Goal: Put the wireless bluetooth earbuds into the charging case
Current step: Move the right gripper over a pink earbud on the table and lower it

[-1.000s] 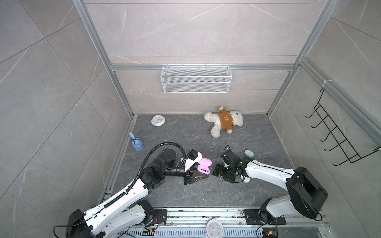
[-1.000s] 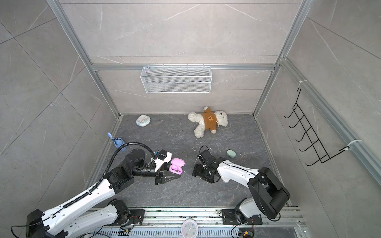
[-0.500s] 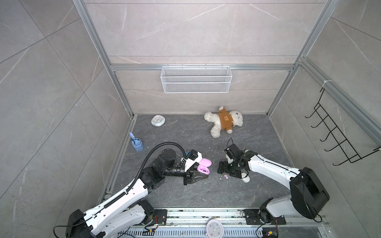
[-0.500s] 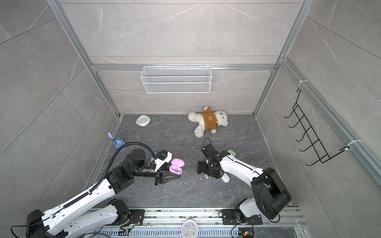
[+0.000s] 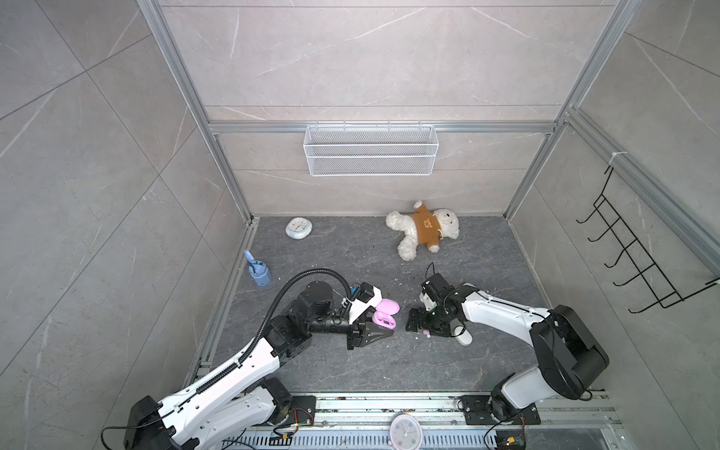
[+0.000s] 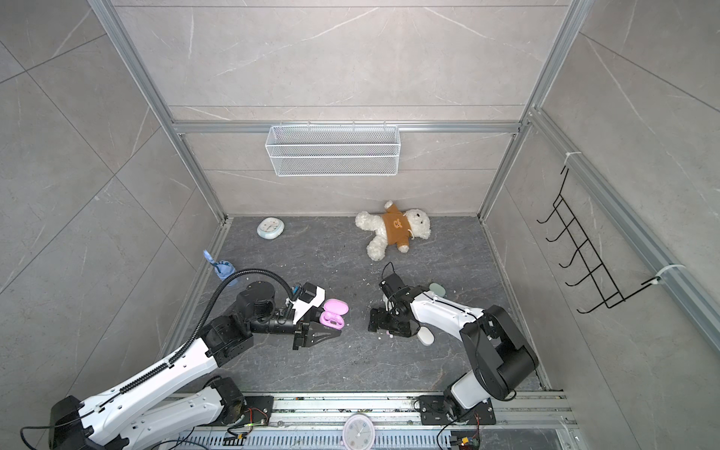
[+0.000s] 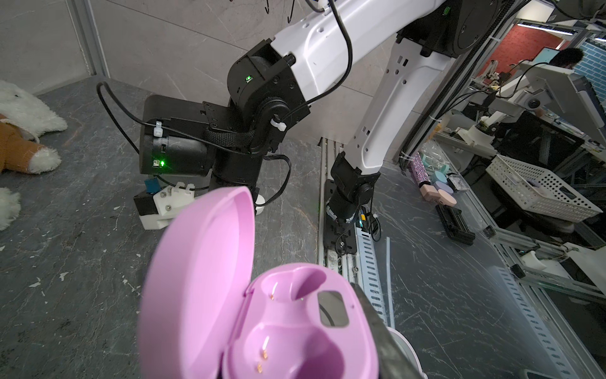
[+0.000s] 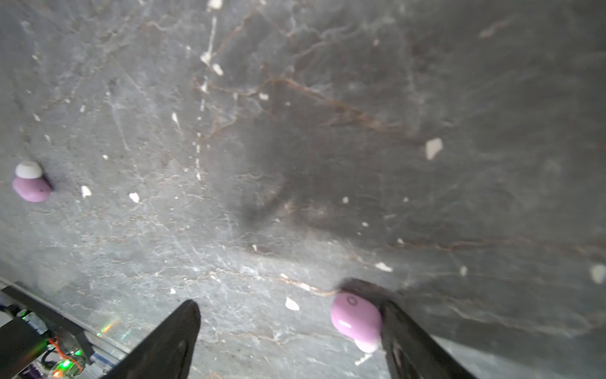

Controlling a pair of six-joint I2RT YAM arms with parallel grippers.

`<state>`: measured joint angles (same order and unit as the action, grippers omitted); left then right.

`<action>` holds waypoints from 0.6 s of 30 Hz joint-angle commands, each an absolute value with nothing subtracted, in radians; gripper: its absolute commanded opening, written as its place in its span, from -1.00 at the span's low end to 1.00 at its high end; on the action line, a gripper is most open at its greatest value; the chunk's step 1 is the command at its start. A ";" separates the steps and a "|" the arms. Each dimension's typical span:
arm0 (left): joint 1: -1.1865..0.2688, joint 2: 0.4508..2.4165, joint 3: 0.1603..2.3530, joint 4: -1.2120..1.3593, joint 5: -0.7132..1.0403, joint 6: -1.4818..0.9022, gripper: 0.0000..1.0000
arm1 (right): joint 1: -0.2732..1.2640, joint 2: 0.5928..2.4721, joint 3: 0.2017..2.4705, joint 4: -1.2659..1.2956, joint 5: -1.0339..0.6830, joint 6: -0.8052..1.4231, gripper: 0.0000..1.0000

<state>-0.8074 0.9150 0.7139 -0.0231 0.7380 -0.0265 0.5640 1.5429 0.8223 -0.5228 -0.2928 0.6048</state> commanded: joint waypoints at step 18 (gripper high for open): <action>-0.809 0.900 0.760 -0.003 0.745 -0.023 -0.40 | 0.587 1.512 0.855 -0.547 -0.397 0.594 0.72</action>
